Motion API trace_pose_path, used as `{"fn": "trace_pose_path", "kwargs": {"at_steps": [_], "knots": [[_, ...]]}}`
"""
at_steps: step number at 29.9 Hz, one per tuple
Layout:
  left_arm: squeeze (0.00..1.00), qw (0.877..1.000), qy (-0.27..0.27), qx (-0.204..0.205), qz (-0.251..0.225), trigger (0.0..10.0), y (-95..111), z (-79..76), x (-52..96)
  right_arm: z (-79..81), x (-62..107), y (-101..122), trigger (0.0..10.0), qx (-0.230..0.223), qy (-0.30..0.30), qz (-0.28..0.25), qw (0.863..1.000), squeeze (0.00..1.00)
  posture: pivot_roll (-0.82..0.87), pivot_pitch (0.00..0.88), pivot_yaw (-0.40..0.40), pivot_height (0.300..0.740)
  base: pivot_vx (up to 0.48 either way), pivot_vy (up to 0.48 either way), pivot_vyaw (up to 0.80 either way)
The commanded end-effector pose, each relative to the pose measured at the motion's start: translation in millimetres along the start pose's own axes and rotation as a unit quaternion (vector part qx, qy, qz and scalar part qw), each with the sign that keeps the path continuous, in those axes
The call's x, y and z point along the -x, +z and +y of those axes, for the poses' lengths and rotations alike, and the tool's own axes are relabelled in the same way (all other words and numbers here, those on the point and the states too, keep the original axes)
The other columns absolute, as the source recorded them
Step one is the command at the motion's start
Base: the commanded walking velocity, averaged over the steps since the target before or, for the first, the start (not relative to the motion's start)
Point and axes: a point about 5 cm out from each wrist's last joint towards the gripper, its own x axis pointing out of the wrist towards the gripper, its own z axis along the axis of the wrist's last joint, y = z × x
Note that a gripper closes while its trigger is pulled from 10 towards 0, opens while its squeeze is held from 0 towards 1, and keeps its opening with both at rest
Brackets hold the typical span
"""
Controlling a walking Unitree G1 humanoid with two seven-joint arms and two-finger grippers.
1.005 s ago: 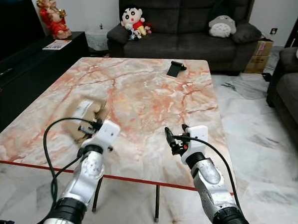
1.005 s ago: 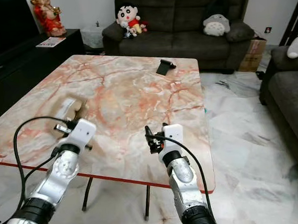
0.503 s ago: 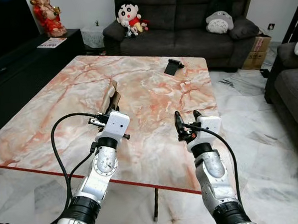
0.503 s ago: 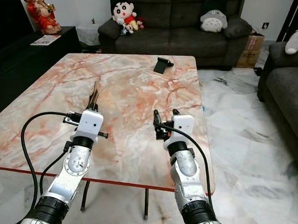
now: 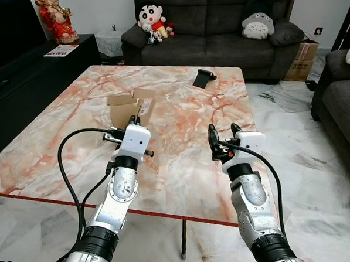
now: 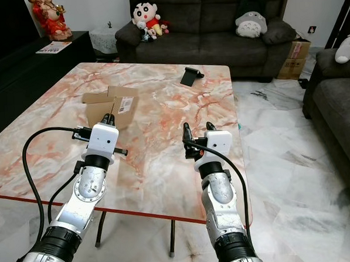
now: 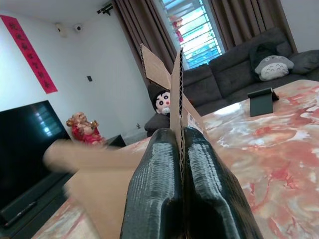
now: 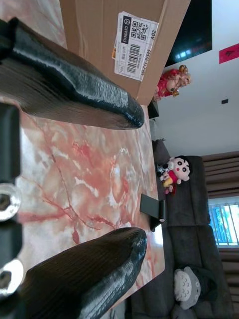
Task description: Picking trash to rubbish bin
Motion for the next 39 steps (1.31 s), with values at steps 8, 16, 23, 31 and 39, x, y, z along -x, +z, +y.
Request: {"fn": "trace_pose_path", "kwargs": {"at_steps": [8, 16, 23, 31, 39], "knots": [[0.0, 1.0, -0.005, 0.009, -0.02, 10.0, 6.4, -1.1, -2.0, 2.2, -2.5, 8.8, 10.0, -0.003, 0.004, -0.024, 1.0, 0.0, 0.13, 0.0, 0.035, 0.74, 0.0, 0.0, 0.0], [0.0, 1.0, -0.005, 0.007, -0.025, 10.0, 7.7, 0.0, -2.5, 3.2, -2.1, 8.4, 10.0, -0.004, 0.005, -0.025, 1.0, 0.0, 0.13, 0.0, 0.037, 0.74, 0.0, 0.0, 0.0], [0.0, 1.0, -0.009, 0.007, -0.028, 10.0, 8.0, -0.5, -2.0, 2.7, -1.0, 7.0, 10.0, -0.005, 0.003, -0.024, 1.0, 0.0, 0.14, 0.0, 0.04, 0.74, -0.036, 0.0, 0.0], [0.0, 1.0, -0.009, 0.006, -0.027, 10.0, 7.0, 0.2, -1.1, 4.6, -0.2, 5.4, 10.0, -0.007, 0.006, -0.022, 1.0, 0.0, 0.14, 0.0, 0.04, 0.74, -0.263, 0.0, 0.0], [0.0, 1.0, -0.009, 0.007, -0.026, 10.0, 6.1, -0.2, -0.1, 4.2, 1.1, 4.2, 10.0, -0.006, 0.005, -0.02, 1.0, 0.0, 0.14, 0.0, 0.04, 0.74, -0.281, 0.0, 0.0]]}}
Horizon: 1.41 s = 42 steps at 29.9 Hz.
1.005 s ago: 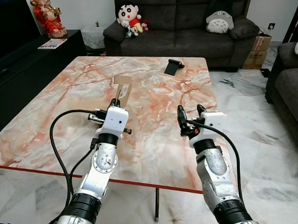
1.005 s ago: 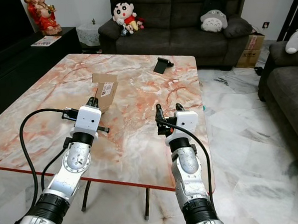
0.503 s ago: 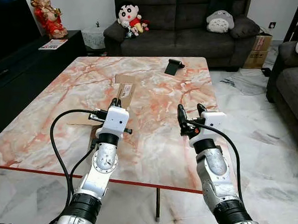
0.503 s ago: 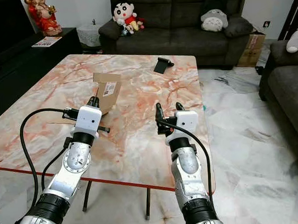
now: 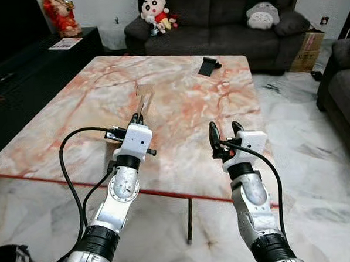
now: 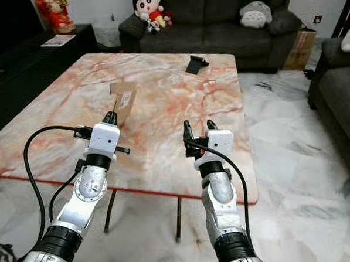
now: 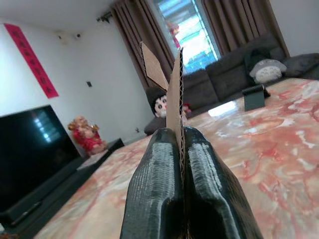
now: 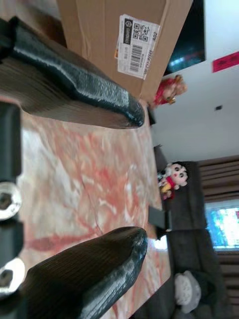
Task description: Picking trash to rubbish bin
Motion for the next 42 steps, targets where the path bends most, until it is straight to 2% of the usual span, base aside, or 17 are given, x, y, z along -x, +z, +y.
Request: {"fn": "trace_pose_path", "kwargs": {"at_steps": [1, 29, 33, 36, 38, 40, 42], "knots": [[0.0, 1.0, -0.001, 0.002, -0.005, 10.0, 1, 0.8, 0.5, -0.5, 1.3, 1, 10.0, -0.001, -0.001, -0.004, 1.0, 0.0, 0.14, 0.0, 0.04, 0.74, -0.285, 0.0, 0.0], [0.0, 1.0, 0.01, -0.001, 0.009, 10.0, -4, 6.2, 1.7, -4.6, 5.1, -5, 10.0, 0.003, -0.004, 0.015, 1.0, 0.0, 0.14, 0.0, 0.031, 0.74, -0.28, 0.0, 0.0], [0.0, 0.999, 0.022, 0.007, 0.047, 10.0, -17, 11.0, 4.5, -6.7, 8.8, -14, 10.0, 0.003, -0.008, 0.036, 0.999, 0.0, 0.14, 0.0, 0.032, 0.74, 0.0, 0.0, 0.0], [0.0, 0.994, 0.029, 0.021, 0.107, 10.0, -40, 16.6, 12.6, -10.4, 15.8, -28, 10.0, 0.006, -0.01, 0.071, 0.997, 0.0, 0.13, 0.0, 0.031, 0.74, 0.0, 0.0, 0.0], [0.0, 0.988, 0.023, 0.032, 0.149, 10.0, -56, 19.1, 20.1, -15.4, 22.8, -39, 10.0, 0.005, -0.02, 0.099, 0.995, 0.0, 0.13, 0.0, 0.031, 0.74, 0.0, 0.0, 0.0], [0.0, 0.978, 0.012, 0.043, 0.204, 10.0, -77, 22.4, 35.3, -24.0, 36.9, -58, 10.0, 0.003, -0.035, 0.148, 0.988, 0.0, 0.13, 0.0, 0.028, 0.74, 0.0, 0.0, 0.0], [0.0, 0.975, 0.009, 0.048, 0.218, 10.0, -81, 22.8, 39.4, -26.1, 40.6, -62, 10.0, 0.0, -0.038, 0.159, 0.987, 0.0, 0.13, 0.0, 0.028, 0.74, 0.0, 0.0, 0.0]]}}
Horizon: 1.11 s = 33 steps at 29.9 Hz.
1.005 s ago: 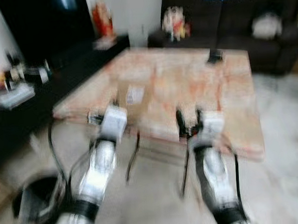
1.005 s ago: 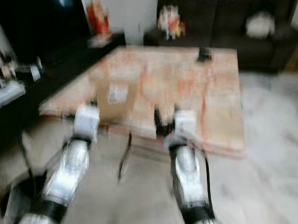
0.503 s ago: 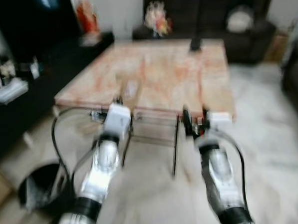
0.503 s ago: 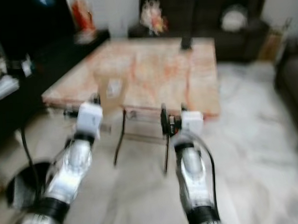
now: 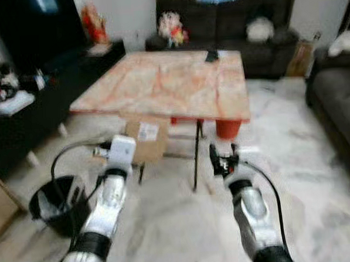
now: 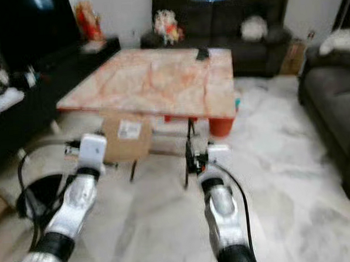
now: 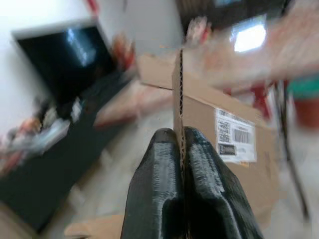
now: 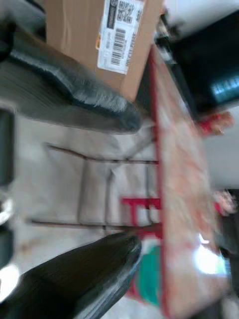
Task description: Picking trash to rubbish bin
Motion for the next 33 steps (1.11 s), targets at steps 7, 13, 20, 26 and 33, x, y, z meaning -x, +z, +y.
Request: {"fn": "trace_pose_path", "kwargs": {"at_steps": [7, 13, 20, 26, 33], "knots": [[0.0, 0.986, -0.003, 0.031, 0.161, 10.0, -67, 11.0, 32.8, -29.9, 38.6, -62, 10.0, -0.039, -0.054, 0.15, 0.986, 0.0, 0.12, 0.0, 0.026, 0.74, 0.0, 0.0, 0.0], [0.0, 0.959, -0.013, 0.006, 0.282, 10.0, -116, 15.5, 75.1, -36.0, 74.2, -101, 10.0, -0.05, -0.073, 0.255, 0.963, 0.0, 0.12, 0.0, 0.026, 0.74, 0.0, 0.0, 0.0], [0.0, 0.923, -0.02, -0.023, 0.384, 10.0, -152, 21.8, 123.2, -35.9, 112.3, -131, 10.0, -0.048, -0.071, 0.351, 0.933, 0.0, 0.13, 0.0, 0.025, 0.74, 0.316, 0.0, 0.34], [0.0, 0.909, -0.002, -0.019, 0.417, 10.0, -162, 27.5, 140.1, -34.6, 117.8, -135, 10.0, -0.058, -0.077, 0.362, 0.927, 0.0, 0.12, 0.0, 0.029, 0.74, 0.48, 0.0, 0.61], [0.0, 0.905, -0.006, -0.021, 0.424, 10.0, -165, 27.3, 145.5, -33.5, 117.2, -136, 10.0, -0.056, -0.076, 0.369, 0.925, 0.0, 0.12, 0.0, 0.028, 0.74, 0.48, 0.0, 0.0]]}}
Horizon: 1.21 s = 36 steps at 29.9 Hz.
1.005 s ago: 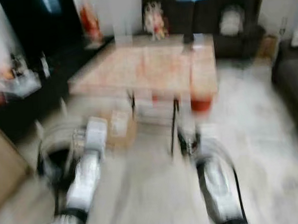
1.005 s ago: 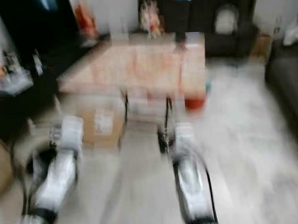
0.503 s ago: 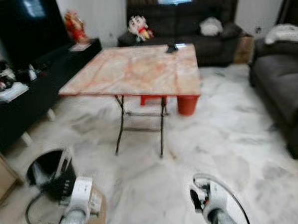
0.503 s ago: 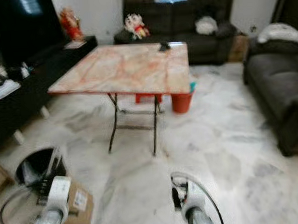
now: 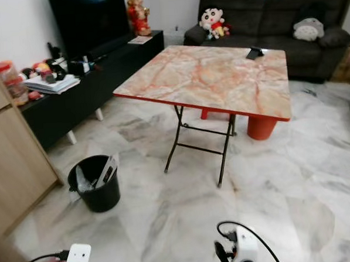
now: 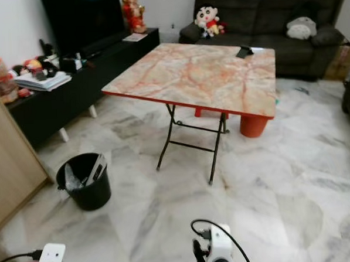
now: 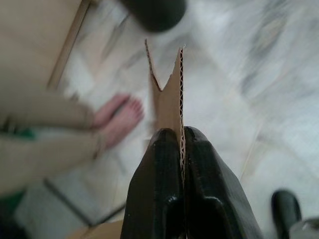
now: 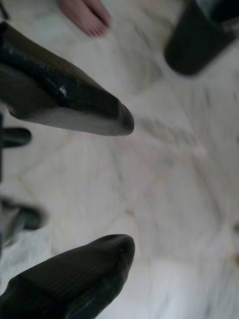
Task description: Picking trash to rubbish bin
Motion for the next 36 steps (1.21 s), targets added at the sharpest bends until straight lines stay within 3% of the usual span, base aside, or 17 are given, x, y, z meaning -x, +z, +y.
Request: {"fn": "trace_pose_path", "kwargs": {"at_steps": [1, 5, 14, 23, 36], "knots": [[0.0, 1.0, -0.008, -0.004, -0.007, 10.0, 4, -6.2, -0.6, -4.1, -0.3, 2, 10.0, 0.001, -0.008, 0.002, 1.0, 0.0, 0.12, 0.0, 0.028, 0.74, 0.48, 0.0, 0.0], [0.0, 1.0, -0.009, -0.005, -0.008, 10.0, 5, -6.3, -0.6, -2.3, -1.4, 5, 10.0, 0.007, -0.005, -0.001, 1.0, 0.0, 0.12, 0.0, 0.028, 0.74, 0.48, 0.0, 0.0], [0.0, 1.0, -0.012, -0.004, -0.012, 10.0, 8, -9.1, -1.0, 0.8, -3.0, 10, 10.0, 0.0, -0.001, -0.011, 1.0, 0.0, 0.14, 0.0, 0.023, 0.74, 0.48, 0.0, 0.77], [0.0, 1.0, -0.006, 0.0, -0.011, 10.0, 6, -7.5, -0.6, -1.6, -2.8, 11, 10.0, 0.004, -0.008, -0.015, 1.0, 0.0, 0.15, 0.0, 0.018, 0.74, 0.48, 0.0, 0.0], [0.0, 1.0, -0.003, 0.007, -0.012, 10.0, 6, -8.7, -0.3, -3.1, -3.1, 14, 10.0, 0.005, -0.007, -0.018, 1.0, 0.0, 0.15, 0.0, 0.006, 0.74, 0.48, 0.0, 0.8]]}}
